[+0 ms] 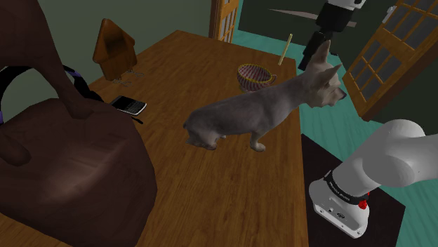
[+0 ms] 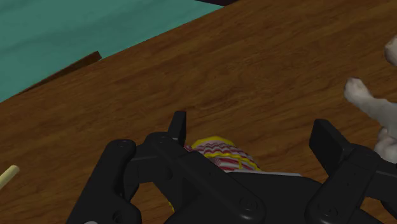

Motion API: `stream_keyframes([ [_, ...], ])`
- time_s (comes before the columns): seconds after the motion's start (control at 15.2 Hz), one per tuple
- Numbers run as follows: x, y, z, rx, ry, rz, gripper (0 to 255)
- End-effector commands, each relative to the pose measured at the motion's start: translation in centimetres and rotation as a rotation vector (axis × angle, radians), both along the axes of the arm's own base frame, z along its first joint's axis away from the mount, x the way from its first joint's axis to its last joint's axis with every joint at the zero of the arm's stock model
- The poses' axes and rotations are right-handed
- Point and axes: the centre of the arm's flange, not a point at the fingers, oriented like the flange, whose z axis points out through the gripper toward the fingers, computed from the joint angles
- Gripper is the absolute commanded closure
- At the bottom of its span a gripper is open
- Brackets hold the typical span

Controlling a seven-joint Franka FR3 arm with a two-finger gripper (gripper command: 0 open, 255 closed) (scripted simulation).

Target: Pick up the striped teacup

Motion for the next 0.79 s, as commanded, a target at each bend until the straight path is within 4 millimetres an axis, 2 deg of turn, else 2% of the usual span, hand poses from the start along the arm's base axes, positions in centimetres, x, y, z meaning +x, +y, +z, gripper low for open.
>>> stream_keyframes([
  [0.0, 0.0, 0.0, 0.0, 0.0, 0.0, 0.0, 0],
  [0.73, 13.0, -3.2, -5.6, 0.006, 0.002, -0.042, 0],
])
